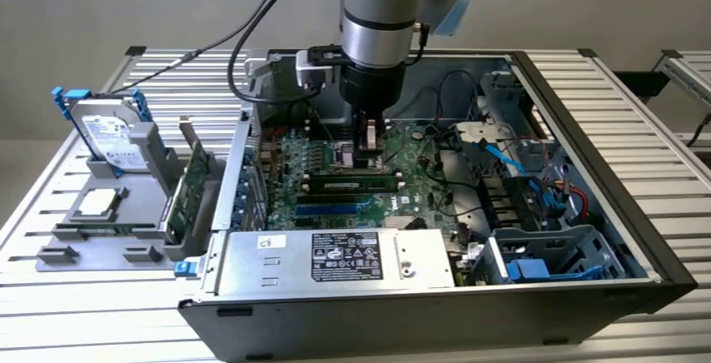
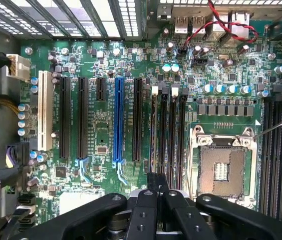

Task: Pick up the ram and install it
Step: 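Press down the ram until it locks into place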

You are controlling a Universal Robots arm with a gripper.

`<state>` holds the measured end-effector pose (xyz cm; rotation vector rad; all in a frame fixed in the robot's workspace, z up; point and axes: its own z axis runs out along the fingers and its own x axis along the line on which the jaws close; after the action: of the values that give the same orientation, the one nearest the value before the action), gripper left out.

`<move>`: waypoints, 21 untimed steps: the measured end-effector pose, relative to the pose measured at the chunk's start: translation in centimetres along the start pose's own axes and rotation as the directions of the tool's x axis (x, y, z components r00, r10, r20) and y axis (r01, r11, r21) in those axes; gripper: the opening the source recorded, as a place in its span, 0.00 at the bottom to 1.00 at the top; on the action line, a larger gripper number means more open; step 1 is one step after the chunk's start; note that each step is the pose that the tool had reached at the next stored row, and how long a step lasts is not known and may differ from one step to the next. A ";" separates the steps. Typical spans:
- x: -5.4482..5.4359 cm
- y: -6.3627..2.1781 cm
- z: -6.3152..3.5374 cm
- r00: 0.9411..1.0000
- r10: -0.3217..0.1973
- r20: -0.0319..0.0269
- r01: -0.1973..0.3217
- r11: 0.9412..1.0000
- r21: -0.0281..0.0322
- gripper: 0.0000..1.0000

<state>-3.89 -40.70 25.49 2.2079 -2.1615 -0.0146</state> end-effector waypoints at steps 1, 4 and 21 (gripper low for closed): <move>0.0 0.00 -0.01 1.000 0.000 0.000 0.000 1.000 0.000 0.11; 0.0 0.00 -0.05 1.000 0.000 0.000 0.000 1.000 0.000 0.11; 0.0 0.16 1.54 1.000 0.000 0.000 0.000 1.000 0.000 0.11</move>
<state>-4.12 -40.70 23.95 2.2083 -2.1617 -0.0148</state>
